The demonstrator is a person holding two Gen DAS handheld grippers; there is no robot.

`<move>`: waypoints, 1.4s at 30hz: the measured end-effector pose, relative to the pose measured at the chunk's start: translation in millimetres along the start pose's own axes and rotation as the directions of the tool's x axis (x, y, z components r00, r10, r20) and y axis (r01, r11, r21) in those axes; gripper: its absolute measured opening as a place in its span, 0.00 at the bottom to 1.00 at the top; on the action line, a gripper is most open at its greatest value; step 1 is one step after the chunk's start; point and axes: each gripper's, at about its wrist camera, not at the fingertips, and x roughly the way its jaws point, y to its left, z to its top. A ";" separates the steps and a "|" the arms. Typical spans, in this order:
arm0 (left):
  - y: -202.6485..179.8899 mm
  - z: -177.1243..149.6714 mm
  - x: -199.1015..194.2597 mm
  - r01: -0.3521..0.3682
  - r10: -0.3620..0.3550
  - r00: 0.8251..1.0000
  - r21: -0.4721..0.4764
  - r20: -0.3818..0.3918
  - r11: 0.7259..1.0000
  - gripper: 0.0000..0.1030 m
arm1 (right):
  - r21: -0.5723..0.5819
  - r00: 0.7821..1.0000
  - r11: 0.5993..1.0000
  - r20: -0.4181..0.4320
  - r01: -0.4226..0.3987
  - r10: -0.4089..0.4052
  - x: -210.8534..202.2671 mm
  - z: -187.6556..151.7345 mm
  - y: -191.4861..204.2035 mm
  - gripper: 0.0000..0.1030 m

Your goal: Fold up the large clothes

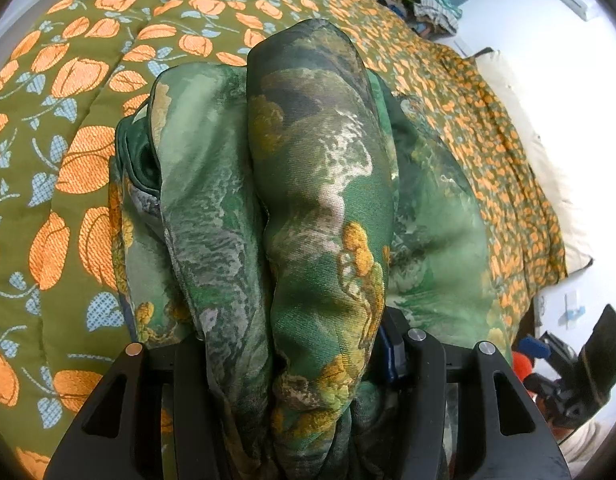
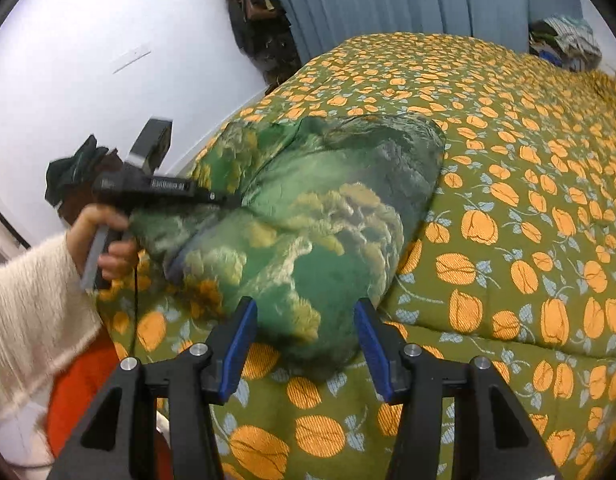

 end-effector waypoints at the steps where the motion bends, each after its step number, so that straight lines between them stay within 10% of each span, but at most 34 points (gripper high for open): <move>1: 0.1 0.4 0.2 0.000 0.000 1.000 0.001 -0.001 1.000 0.52 | -0.025 1.000 1.000 -0.027 0.015 -0.016 7.8 0.8 3.1 0.51; 6: -0.8 -1.4 3.0 0.000 0.000 1.000 0.034 0.002 0.999 0.54 | 0.020 0.980 0.997 -0.187 0.076 -0.071 56.6 -12.0 -15.4 0.51; 17: 6.6 -2.4 2.4 0.022 -0.022 0.999 0.001 0.026 1.000 0.55 | 0.017 0.976 0.992 -0.185 0.124 -0.119 87.0 -11.6 -17.5 0.60; 23: -12.2 -12.6 -35.3 -0.043 0.042 0.993 0.010 0.114 0.999 0.86 | 0.059 0.991 0.991 -0.065 0.122 -0.118 20.6 -10.5 -21.6 0.72; 28: -36.1 -25.0 -72.9 -0.271 0.251 0.942 0.065 0.224 0.960 0.88 | 0.028 0.976 0.976 0.009 0.218 -0.218 -16.8 -15.9 -22.9 0.72; 36: -58.9 -35.3 -104.6 -0.561 0.505 0.786 0.069 0.356 0.825 0.97 | 0.060 0.962 0.963 0.056 0.263 -0.267 -31.0 -15.7 -24.2 0.72; 42: -62.9 -35.1 -106.4 -0.624 0.560 0.743 0.075 0.368 0.778 0.97 | 0.056 0.958 0.960 0.066 0.276 -0.279 -31.2 -11.9 -18.2 0.72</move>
